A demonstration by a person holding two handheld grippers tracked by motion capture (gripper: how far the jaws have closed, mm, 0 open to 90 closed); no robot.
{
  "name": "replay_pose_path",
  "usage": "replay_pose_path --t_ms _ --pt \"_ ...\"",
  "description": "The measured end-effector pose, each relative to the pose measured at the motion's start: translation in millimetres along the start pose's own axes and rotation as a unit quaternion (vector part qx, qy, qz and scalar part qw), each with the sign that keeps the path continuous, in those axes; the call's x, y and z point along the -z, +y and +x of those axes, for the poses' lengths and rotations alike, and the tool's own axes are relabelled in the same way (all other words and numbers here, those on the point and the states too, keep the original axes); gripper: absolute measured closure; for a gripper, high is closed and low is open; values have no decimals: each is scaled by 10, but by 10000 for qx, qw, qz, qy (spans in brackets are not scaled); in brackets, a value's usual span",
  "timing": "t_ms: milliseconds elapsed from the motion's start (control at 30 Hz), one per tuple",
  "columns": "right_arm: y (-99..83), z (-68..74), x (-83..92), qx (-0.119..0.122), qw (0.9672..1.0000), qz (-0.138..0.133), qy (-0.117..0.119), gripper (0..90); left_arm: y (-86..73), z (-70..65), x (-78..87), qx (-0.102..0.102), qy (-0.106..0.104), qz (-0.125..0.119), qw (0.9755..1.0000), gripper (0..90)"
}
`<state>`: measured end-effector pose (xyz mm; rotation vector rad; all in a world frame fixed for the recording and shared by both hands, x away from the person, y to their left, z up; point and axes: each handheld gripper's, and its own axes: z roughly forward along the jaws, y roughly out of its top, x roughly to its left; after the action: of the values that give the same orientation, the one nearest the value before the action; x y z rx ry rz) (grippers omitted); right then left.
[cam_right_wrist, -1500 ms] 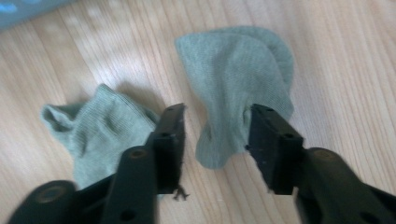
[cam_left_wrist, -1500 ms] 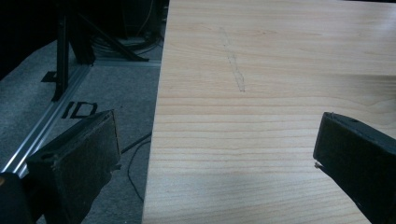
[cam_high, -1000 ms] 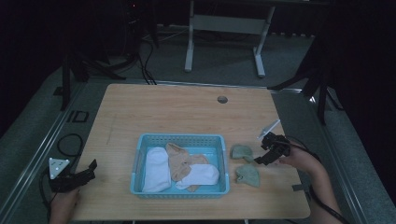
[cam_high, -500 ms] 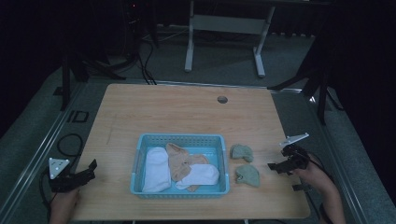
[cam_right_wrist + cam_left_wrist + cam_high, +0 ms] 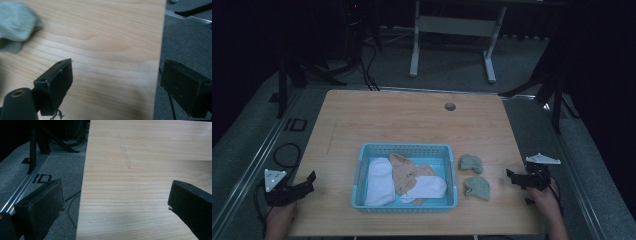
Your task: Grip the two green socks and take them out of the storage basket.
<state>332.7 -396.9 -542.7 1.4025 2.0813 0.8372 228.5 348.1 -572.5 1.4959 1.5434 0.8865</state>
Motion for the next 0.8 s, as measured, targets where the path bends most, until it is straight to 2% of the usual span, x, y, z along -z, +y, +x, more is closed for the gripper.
replay_pose_path --t_ms 33,133,267,333,400,467,533,600,633,700,800 --pt "-33 -6 -2 -119 9998 -125 -130 107 0 0 0 0 2 0 10000 7" --pt "-117 -17 -1 -451 9982 -324 -220 107 0 -1 1 0 3 -2 10000 7" --pt "-194 27 28 -435 9961 -606 -481 106 0 -3 1 -8 -4 -4 10000 7" --pt "-238 57 80 -450 9925 -984 -566 107 -2 -4 3 -20 -5 -11 10000 7" --pt "-269 66 111 -611 9894 -1187 -565 107 -2 -5 4 -29 -2 -17 10000 7" --pt "-293 81 130 -664 9867 -1339 -633 107 -2 -5 5 -33 -1 -12 10000 7" --pt "-307 86 142 -714 9846 -1448 -670 107 -2 -4 4 -25 -5 -17 10000 7" --pt "-320 92 153 -648 9809 -1606 -883 107 -2 -5 4 -27 -11 -16 10000 7" --pt "-329 82 157 -675 9797 -1666 -884 107 -2 -5 3 -35 -14 -13 10000 7" --pt "-339 50 154 -780 9794 -1686 -789 107 -1 -7 3 -39 -14 -12 10000 7" --pt "-342 35 142 -823 9793 -1665 -811 107 -2 -7 4 -45 -11 -19 10000 7"
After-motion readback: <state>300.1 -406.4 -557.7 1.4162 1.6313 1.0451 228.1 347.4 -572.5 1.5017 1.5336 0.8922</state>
